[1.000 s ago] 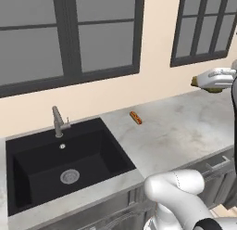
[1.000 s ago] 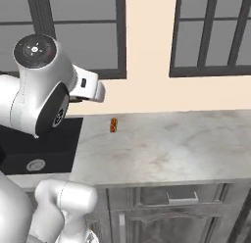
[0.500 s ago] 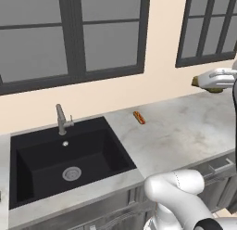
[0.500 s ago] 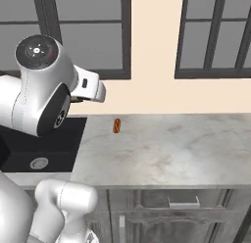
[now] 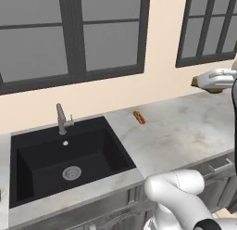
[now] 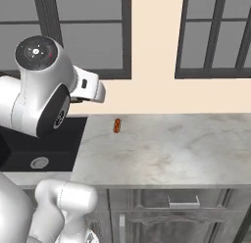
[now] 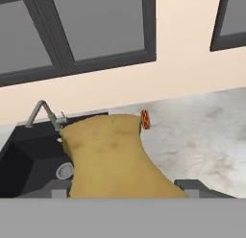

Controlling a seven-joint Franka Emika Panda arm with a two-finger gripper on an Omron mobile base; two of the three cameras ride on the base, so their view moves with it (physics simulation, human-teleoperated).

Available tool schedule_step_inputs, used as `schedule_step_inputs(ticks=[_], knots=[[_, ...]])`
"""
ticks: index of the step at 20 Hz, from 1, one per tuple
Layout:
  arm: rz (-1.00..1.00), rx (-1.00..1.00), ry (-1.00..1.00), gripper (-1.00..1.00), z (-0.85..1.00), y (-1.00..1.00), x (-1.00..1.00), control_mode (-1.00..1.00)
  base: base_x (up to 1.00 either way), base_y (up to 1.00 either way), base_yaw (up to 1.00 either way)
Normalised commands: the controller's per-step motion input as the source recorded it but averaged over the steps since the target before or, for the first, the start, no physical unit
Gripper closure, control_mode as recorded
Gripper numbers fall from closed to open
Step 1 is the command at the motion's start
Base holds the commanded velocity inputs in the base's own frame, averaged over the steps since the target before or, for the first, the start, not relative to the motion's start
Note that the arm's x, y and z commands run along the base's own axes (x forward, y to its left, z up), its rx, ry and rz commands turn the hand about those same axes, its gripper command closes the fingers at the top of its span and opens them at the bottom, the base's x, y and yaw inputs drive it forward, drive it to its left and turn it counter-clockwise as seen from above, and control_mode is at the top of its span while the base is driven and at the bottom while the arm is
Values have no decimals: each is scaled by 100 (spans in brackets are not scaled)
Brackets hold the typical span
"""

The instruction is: Open the cabinet. Pick the sponge and place it next to the sink. Then close the cabinet.

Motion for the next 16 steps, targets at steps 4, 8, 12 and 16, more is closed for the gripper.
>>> schedule_step_inputs(ticks=[4,8,12,16], knots=[[0,0,1,100,-16,33,1,-100,0,0,0],[0,-11,20,100,-12,94,34,-100,0,0,0],[0,-12,27,100,0,67,45,-100,0,0,0],[0,-2,6,100,-38,10,37,-100,0,0,0]])
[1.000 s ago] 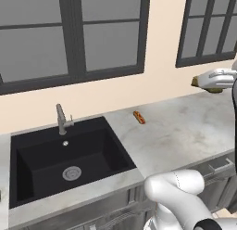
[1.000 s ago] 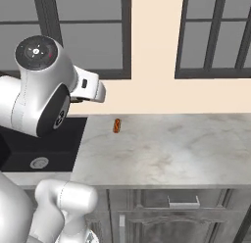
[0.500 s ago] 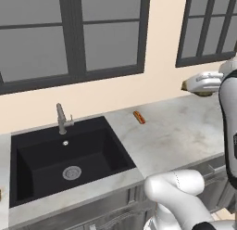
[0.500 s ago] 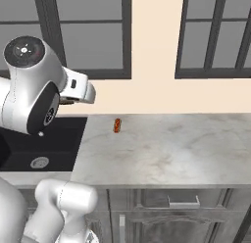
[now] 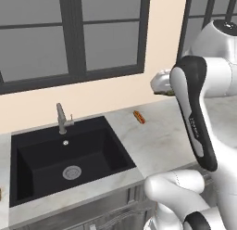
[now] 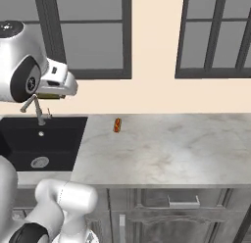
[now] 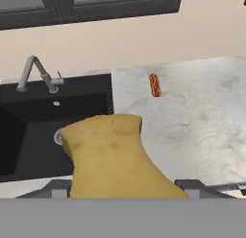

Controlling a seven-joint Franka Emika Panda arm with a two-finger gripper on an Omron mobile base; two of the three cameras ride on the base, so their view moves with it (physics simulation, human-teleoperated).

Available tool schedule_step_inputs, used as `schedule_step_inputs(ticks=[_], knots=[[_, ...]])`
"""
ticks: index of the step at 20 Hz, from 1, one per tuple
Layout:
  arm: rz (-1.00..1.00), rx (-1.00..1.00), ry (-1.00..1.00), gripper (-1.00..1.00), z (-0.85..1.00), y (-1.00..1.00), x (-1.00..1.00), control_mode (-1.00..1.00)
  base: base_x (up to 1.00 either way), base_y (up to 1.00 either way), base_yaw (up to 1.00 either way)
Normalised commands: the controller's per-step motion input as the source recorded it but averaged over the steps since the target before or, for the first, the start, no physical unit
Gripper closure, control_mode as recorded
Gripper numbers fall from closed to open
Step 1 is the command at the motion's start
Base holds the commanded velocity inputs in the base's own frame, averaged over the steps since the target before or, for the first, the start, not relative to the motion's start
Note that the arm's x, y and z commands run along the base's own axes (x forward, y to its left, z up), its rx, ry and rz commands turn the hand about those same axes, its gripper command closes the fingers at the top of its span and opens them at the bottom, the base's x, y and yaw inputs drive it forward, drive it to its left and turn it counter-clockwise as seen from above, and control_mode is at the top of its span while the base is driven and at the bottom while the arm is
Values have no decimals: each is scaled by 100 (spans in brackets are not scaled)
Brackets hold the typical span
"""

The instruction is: Open the cabinet. Pick the sponge and place it next to the sink. Then close the cabinet.

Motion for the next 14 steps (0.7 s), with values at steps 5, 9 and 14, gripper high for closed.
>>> schedule_step_inputs(ticks=[5,9,14], knots=[[2,0,-3,100,-94,0,58,-100,0,0,0],[15,0,-2,100,-100,0,69,-100,0,0,0],[18,0,-1,100,-92,0,51,-100,0,0,0]])
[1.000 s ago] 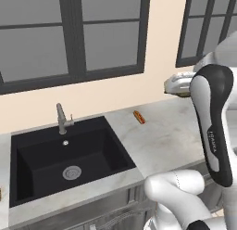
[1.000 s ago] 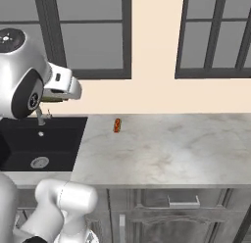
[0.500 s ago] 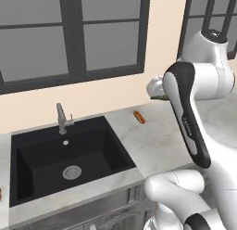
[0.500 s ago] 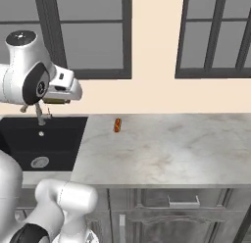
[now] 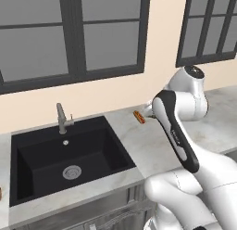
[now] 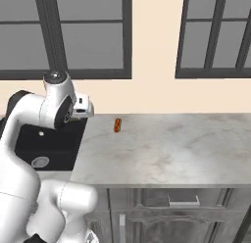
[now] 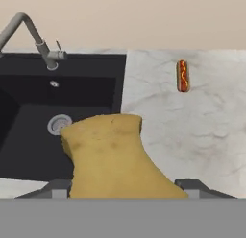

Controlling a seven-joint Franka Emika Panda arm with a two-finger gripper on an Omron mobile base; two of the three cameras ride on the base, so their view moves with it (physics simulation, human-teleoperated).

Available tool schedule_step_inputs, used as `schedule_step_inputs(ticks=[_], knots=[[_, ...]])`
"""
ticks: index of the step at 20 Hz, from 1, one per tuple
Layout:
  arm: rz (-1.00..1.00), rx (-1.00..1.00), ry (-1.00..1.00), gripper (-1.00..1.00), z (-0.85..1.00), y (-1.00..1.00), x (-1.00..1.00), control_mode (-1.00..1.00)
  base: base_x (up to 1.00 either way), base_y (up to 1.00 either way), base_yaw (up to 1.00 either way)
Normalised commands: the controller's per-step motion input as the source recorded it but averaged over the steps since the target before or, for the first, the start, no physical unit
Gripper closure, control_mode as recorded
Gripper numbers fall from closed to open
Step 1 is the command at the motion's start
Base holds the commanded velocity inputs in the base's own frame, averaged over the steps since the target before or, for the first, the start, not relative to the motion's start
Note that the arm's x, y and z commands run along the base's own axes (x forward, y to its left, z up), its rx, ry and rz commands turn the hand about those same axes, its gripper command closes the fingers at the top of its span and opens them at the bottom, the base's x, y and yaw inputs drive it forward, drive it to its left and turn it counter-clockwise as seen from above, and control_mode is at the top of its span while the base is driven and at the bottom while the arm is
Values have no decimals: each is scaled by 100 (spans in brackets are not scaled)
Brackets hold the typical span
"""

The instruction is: Open the cabinet. Pick the sponge and place it next to the sink. Then close the cabinet.

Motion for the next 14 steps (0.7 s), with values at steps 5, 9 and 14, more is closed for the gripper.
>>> schedule_step_inputs(ticks=[5,9,14], knots=[[27,0,-5,100,-39,0,41,-100,0,0,0],[27,0,0,100,-18,0,44,-100,0,0,0],[17,-2,1,100,-6,-1,47,-100,0,0,0]])
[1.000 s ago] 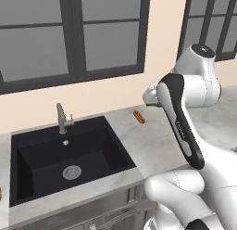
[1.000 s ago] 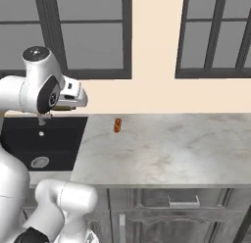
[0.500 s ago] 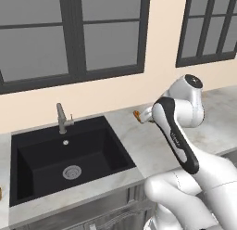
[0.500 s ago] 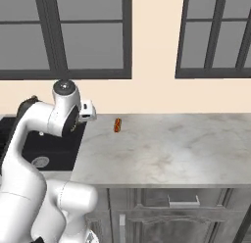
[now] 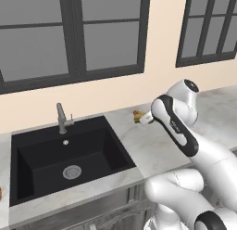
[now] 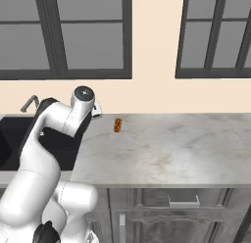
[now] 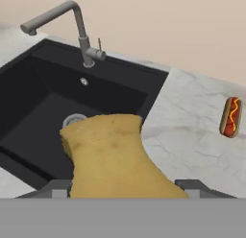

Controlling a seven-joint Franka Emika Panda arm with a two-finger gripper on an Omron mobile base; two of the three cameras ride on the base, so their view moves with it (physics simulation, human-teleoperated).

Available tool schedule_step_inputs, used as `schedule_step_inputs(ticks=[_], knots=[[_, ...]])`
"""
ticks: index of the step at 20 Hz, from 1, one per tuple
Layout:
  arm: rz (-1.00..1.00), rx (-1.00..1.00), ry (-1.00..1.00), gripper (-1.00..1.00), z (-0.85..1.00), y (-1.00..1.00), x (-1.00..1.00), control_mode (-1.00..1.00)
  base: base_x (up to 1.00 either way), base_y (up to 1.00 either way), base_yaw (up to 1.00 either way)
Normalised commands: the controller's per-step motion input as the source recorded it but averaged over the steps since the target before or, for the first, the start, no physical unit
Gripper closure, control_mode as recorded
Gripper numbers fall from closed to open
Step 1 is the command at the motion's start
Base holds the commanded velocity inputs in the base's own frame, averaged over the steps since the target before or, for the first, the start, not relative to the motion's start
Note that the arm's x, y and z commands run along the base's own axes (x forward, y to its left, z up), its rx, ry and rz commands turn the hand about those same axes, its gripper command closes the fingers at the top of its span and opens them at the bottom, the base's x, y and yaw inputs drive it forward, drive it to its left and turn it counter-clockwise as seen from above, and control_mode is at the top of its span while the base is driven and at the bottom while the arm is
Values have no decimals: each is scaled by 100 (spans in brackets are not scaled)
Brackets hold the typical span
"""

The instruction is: Open the cabinet. Pick the sponge and place it next to the sink. Then close the cabinet.

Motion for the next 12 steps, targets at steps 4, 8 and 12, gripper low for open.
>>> schedule_step_inputs(ticks=[4,8,12], knots=[[3,-7,2,100,-5,0,48,-100,0,0,0],[0,-5,0,100,-16,-2,36,-100,0,0,0],[0,-4,0,100,-19,-4,21,-100,0,0,0]])
